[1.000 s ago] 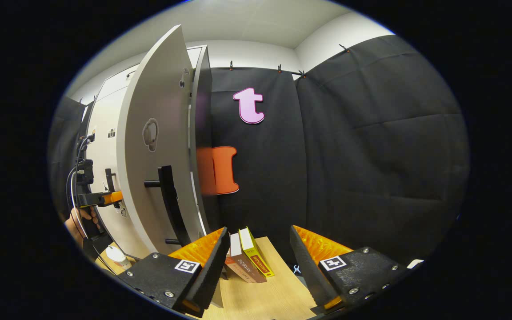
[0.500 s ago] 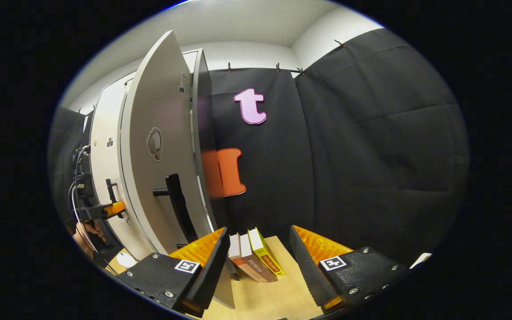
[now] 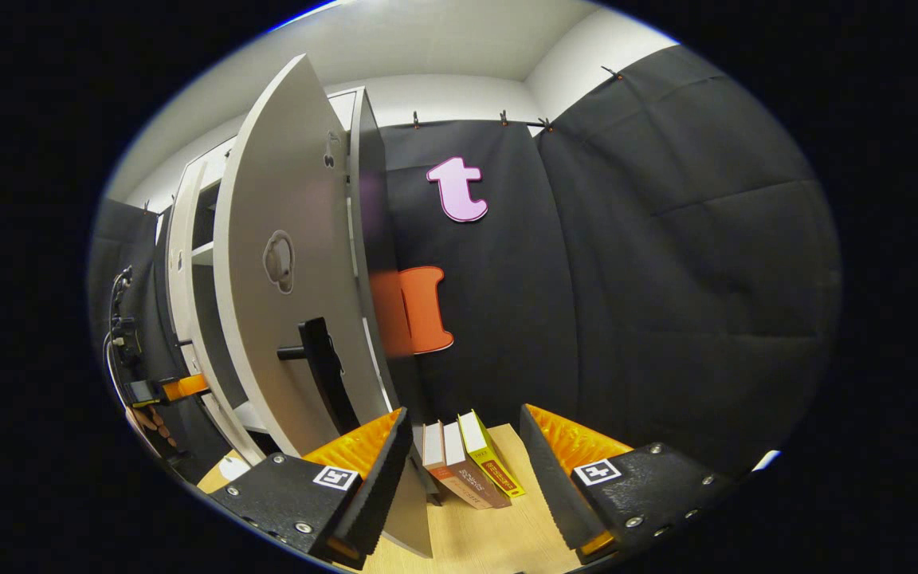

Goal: Open the right door of the double-door shoe cabinet with the right hand, and open the left door with the left hand.

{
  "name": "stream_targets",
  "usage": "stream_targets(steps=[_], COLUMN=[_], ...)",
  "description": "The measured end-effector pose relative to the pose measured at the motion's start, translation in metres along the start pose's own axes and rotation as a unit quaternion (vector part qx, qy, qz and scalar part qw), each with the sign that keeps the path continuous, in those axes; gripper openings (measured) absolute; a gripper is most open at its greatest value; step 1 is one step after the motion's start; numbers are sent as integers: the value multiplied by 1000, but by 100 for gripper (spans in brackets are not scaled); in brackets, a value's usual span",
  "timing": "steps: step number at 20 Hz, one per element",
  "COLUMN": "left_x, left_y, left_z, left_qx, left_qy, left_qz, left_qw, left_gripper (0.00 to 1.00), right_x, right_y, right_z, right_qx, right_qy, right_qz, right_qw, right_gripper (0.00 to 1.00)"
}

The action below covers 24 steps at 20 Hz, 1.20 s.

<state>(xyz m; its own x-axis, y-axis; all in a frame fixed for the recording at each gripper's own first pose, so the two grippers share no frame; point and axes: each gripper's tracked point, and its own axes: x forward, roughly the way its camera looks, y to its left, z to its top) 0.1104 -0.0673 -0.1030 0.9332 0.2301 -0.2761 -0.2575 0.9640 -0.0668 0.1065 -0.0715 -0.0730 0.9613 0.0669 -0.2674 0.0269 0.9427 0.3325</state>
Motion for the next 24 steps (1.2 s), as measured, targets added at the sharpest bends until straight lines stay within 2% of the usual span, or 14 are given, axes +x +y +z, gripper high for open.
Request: stream_targets(steps=[1, 2, 3, 11, 12, 13, 24], left_x=[0, -2, -4, -16, -17, -18, -32], left_y=[2, 3, 5, 19, 20, 22, 45], left_z=[6, 0, -1, 2, 2, 3, 6], left_qx=[-1, -3, -5, -20, -18, -15, -2], left_qy=[0, -2, -2, -2, -2, -3, -6], left_qz=[1, 0, 0, 8, 9, 11, 35], left_qw=[1000, 1000, 1000, 1000, 1000, 1000, 999], left_gripper=[25, 19, 21, 21, 20, 21, 20], right_x=[0, 0, -1, -7, -6, -7, -7], right_y=[-1, 0, -2, 16, 19, 22, 23], right_z=[0, 0, -1, -1, -2, -3, -7], right_qx=[3, 6, 7, -4, -4, -4, -25], right_qy=[0, 0, 1, 4, 5, 6, 11], right_qz=[0, -1, -2, 11, 13, 17, 19], right_qw=[1000, 1000, 1000, 1000, 1000, 1000, 999], right_gripper=[83, 83, 83, 84, 87, 84, 84])
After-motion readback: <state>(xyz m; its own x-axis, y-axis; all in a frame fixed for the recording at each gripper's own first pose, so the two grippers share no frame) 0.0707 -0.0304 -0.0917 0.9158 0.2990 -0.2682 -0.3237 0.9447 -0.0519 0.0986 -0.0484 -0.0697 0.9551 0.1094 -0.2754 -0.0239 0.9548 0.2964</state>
